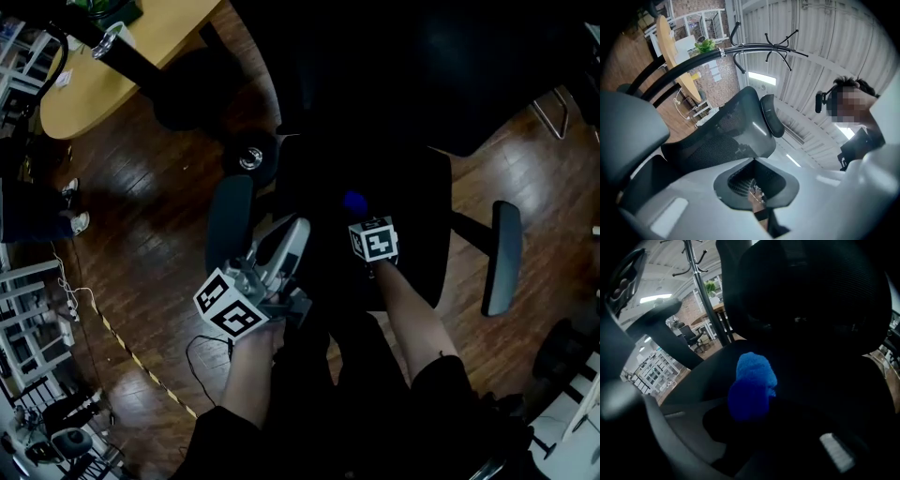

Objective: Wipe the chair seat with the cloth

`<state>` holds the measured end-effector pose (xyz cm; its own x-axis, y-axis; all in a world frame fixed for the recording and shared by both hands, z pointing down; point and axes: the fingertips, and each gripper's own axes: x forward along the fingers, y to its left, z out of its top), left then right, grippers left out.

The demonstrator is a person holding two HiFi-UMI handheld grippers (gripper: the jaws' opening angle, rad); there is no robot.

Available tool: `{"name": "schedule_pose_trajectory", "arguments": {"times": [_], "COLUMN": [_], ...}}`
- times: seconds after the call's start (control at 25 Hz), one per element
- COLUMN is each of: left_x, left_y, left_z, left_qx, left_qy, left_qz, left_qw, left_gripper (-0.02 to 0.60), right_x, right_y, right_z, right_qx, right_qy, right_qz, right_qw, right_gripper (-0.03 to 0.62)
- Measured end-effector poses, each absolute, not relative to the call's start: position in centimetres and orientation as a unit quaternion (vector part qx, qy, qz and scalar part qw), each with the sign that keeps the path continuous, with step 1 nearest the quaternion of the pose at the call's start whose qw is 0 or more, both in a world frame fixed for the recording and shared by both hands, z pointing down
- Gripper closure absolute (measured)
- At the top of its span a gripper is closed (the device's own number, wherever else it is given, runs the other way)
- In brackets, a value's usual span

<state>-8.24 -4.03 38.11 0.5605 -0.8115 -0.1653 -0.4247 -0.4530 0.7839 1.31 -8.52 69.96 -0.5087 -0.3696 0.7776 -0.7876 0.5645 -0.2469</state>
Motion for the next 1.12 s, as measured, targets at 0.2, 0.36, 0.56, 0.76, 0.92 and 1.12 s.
{"name": "schedule_pose_trajectory", "arguments": {"times": [0.2,0.36,0.56,0.76,0.92,1.12], "left_x": [-4.6,-2.3,-0.7,-0.3,-1.3,-3.5], "left_y": [-5.0,-5.5,-6.1,-6.1,-5.9,-4.6], "left_z": [38.4,38.4,38.6,38.6,38.4,37.0], "left_qx": [0.820,0.826,0.834,0.835,0.833,0.826], "left_qy": [-0.349,-0.329,-0.314,-0.314,-0.322,-0.338], "left_qz": [-0.262,-0.257,-0.247,-0.244,-0.247,-0.261], "left_qw": [0.370,0.379,0.381,0.381,0.377,0.367], "left_gripper": [0.584,0.584,0.584,0.584,0.584,0.584], "right_x": [10.1,16.5,21.5,22.6,22.9,18.2], "right_y": [-8.7,-9.3,-9.4,-9.6,-9.9,-9.5], "right_z": [70.9,69.2,68.7,67.9,67.8,66.7], "right_qx": [0.414,0.462,0.500,0.512,0.522,0.507], "right_qy": [-0.776,-0.752,-0.729,-0.726,-0.725,-0.745], "right_qz": [0.322,0.303,0.310,0.302,0.283,0.283], "right_qw": [0.349,0.358,0.350,0.345,0.349,0.328], "right_gripper": [0.556,0.556,0.556,0.556,0.556,0.556]}}
